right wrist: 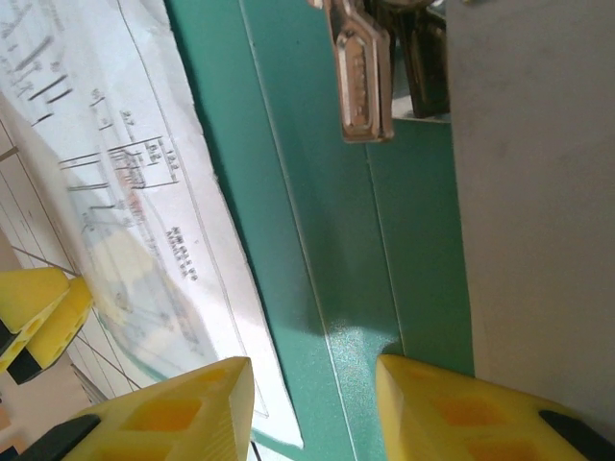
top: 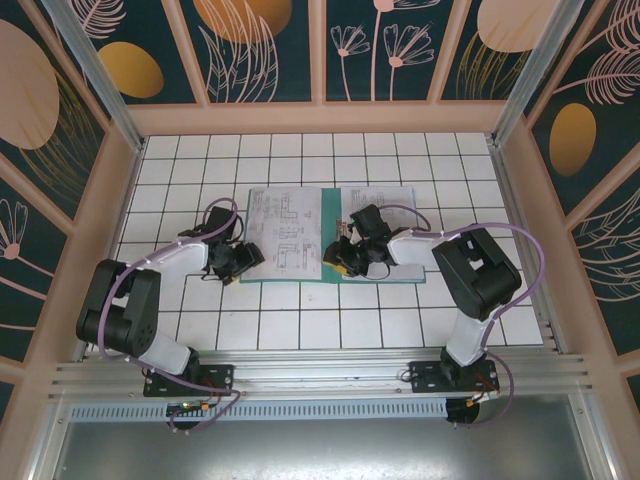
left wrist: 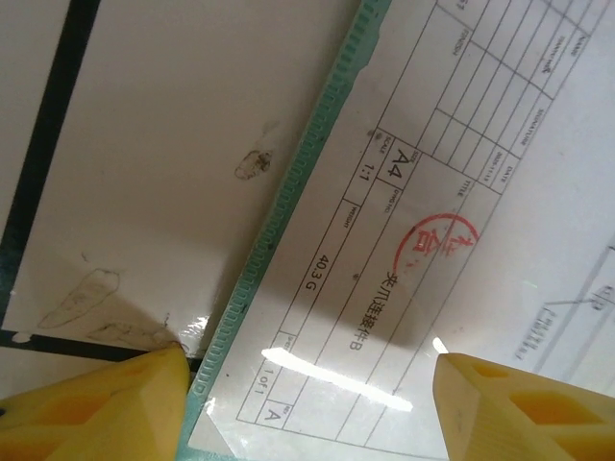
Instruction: Put the files into the folder
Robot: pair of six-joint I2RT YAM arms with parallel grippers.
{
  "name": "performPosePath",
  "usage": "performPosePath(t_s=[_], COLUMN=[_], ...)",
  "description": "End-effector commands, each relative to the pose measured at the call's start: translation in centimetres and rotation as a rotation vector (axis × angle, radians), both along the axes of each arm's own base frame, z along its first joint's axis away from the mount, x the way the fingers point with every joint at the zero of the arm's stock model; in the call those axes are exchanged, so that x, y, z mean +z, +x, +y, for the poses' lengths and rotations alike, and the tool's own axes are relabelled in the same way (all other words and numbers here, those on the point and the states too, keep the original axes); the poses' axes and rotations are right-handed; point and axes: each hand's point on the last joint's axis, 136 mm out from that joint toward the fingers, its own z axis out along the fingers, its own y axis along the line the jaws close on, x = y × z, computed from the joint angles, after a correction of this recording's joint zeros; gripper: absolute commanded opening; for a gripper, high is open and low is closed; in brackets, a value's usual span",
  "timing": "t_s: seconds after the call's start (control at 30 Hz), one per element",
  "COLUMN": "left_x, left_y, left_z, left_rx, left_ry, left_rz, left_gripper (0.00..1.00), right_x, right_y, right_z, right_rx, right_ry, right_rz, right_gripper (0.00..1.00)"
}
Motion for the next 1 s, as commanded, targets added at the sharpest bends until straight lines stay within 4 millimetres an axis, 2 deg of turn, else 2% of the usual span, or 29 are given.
performPosePath(t_s=[0.0,0.13,0.4,0.97], left_x=[-0.7,0.2,3.8,11.5], left_y=[-4.0,-3.4,-1.5,0.6], left_z=[-2.7,-2.8,-3.3,-5.8], left_rx=[-0.055,-0.051,-0.043,-0.022], left_ry=[-0.115,-0.115,-0.138,-0.329], left_rz=[0.146,0.113,0.034,-0.120], left_gripper=[0.68,0.67,0.67,0.60], right_x=[-4.0,-4.0,-4.1,-4.2], right_y=[-2.4,-2.4,-2.4,-2.5], right_z=[-1.8,-1.9,-2.0,-2.3], right_rx=[-0.003,-0.004,-0.004,-0.009], right_ry=[-0.111,-0.112,-0.122,-0.127], right_rz=[0.125,0.126,0.129,0.134], right_gripper=[0.41,0.41,0.41,0.41])
